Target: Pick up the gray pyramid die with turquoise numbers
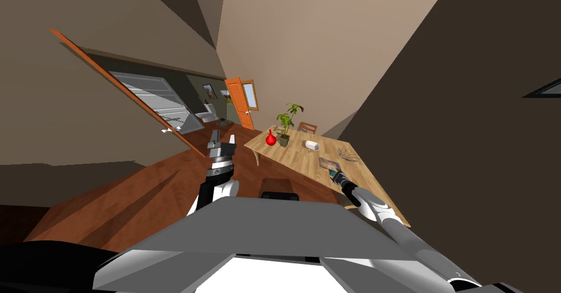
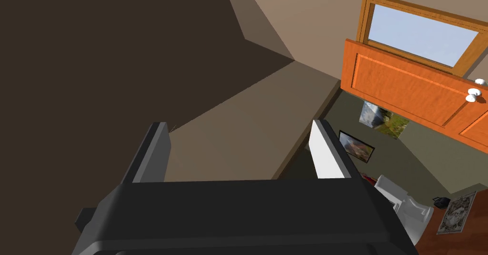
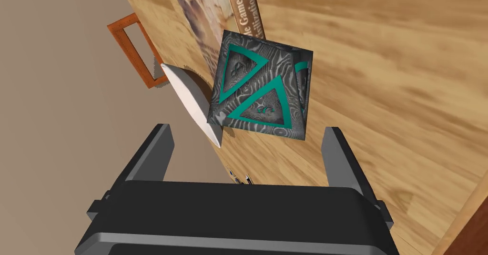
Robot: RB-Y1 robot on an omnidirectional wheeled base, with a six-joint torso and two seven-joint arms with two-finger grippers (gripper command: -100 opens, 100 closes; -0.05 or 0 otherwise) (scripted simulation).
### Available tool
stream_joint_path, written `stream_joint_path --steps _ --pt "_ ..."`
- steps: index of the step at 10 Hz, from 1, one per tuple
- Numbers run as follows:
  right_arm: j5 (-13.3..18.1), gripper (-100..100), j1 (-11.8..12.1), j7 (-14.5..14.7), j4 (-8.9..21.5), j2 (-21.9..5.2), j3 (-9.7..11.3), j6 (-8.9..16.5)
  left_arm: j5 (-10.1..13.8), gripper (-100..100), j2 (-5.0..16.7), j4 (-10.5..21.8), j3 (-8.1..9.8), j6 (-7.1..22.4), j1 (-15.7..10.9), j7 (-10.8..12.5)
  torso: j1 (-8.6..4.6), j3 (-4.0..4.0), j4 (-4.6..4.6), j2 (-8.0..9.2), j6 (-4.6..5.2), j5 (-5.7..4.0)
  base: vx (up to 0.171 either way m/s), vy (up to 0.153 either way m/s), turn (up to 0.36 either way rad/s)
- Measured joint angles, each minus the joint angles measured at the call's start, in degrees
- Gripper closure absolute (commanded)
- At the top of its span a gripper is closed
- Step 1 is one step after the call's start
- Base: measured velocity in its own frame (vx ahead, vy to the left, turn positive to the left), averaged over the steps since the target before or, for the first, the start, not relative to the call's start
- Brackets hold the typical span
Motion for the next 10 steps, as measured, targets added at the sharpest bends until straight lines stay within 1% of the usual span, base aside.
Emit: stream_joint_path --steps 1,4,5,6,7,10 --pt "0.00 -100 0.00 -0.01 -0.02 0.00 0.00 0.01 0.00 0 0.00 0.00 0.00 0.00 0.00 0.00 -0.06 0.05 0.02 0.08 0.00 -0.02 -0.024 -0.028 0.194" --pt "0.15 -100 -1.51 0.03 3.09 1.96 -1.02 1.22 0.00 0 0.01 0.01 0.00 0.00 -0.02 0.00 -0.37 0.21 0.08 0.36 -0.02 -0.09 -0.069 -0.071 0.246" --pt "0.07 -100 -2.05 -0.02 4.07 2.51 -1.12 1.85 0.00 0 0.01 0.01 0.00 0.01 -0.02 0.00 -0.36 0.22 0.09 0.38 -0.02 -0.09 -0.031 -0.031 0.048" --pt "0.06 100 -2.12 -0.05 4.17 2.56 -1.12 2.01 0.00 0 0.01 0.01 0.01 0.00 0.00 0.00 -0.25 0.17 0.07 0.27 0.03 -0.07 -0.008 -0.002 -0.007" --pt "0.06 100 -2.02 -0.05 4.18 2.66 -1.03 1.94 0.00 0 0.00 0.00 0.00 0.00 0.00 0.00 -0.15 0.14 0.11 0.19 0.03 0.05 0.000 0.000 0.000" --pt "0.10 100 -2.08 0.02 4.17 2.54 -1.09 1.99 0.00 0 0.00 0.00 0.00 0.00 0.00 0.00 -0.13 0.10 0.05 0.14 0.04 -0.03 0.000 0.000 0.000"
